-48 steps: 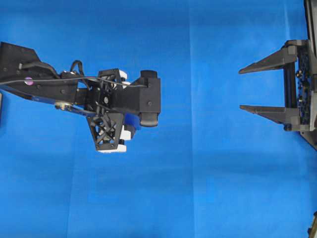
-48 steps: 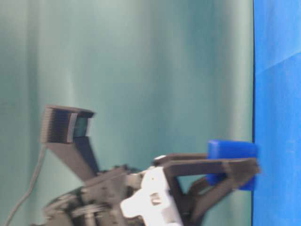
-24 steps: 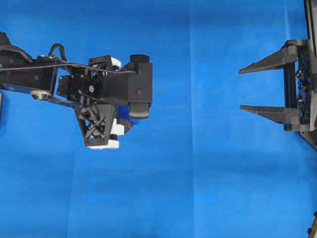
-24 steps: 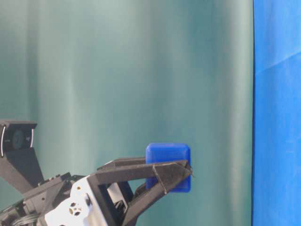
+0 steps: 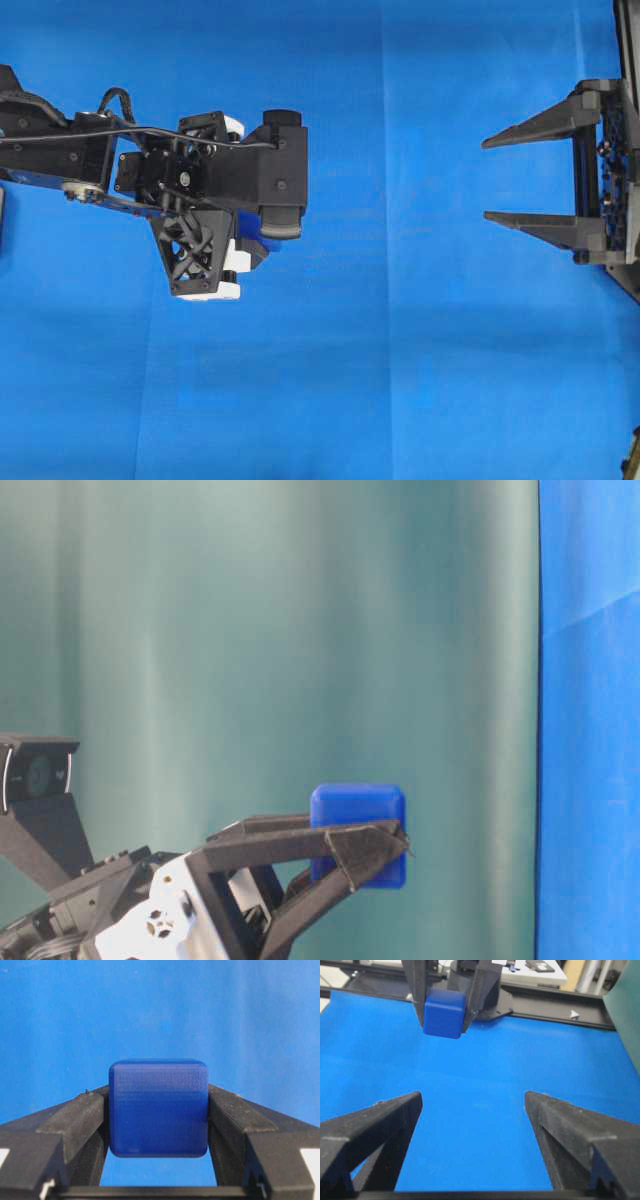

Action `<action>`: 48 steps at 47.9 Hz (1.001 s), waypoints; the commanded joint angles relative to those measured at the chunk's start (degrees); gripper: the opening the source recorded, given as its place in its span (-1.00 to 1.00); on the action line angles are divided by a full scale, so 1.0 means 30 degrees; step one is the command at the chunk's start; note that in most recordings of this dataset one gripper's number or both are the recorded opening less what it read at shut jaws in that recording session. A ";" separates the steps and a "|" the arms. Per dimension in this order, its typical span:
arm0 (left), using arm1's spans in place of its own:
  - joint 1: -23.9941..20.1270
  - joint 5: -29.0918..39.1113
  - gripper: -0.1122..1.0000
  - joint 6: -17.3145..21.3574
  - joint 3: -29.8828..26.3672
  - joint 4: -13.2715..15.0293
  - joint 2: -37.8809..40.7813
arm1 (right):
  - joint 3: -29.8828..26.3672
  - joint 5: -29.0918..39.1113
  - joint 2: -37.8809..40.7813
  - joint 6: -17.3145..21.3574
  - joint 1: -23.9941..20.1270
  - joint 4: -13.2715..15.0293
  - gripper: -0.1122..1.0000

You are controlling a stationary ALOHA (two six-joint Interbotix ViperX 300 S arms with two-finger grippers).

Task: Handover the blue block to the right arm after grasping it with the left arm, then place it in the designated position.
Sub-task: 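Rotate the left gripper to hold the cube out toward the right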

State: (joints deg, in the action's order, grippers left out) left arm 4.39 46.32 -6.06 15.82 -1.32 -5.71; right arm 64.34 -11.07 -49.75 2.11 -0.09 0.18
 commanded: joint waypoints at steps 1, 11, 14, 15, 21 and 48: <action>-0.0029 -0.0059 0.08 -0.0088 -0.0381 -0.0088 -0.0527 | -0.0557 -0.0117 0.0059 0.0000 0.0029 0.0000 0.95; -0.0029 -0.0322 0.08 -0.0088 -0.0205 -0.0088 -0.0674 | -0.0557 -0.0117 0.0059 0.0000 0.0029 0.0000 0.95; -0.0029 -0.0645 0.08 -0.0088 0.0000 -0.0088 -0.0850 | -0.0586 -0.0117 0.0059 0.0000 0.0029 0.0000 0.95; -0.0029 -0.0732 0.08 -0.0088 0.0088 -0.0059 -0.0908 | -0.0557 -0.0117 0.0059 0.0000 0.0029 0.0000 0.95; -0.0029 -0.1523 0.08 -0.0088 0.0557 -0.0088 -0.1260 | -0.0586 -0.0117 0.0059 0.0000 0.0029 0.0000 0.95; -0.0029 -0.7500 0.08 -0.0059 0.3164 -0.0059 -0.3193 | -0.0557 -0.0205 0.0176 -0.0029 0.0029 0.0029 0.95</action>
State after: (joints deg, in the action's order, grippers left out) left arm 4.39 27.69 -6.33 25.14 -1.41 -13.01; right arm 64.34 -11.07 -49.48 2.11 -0.09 0.18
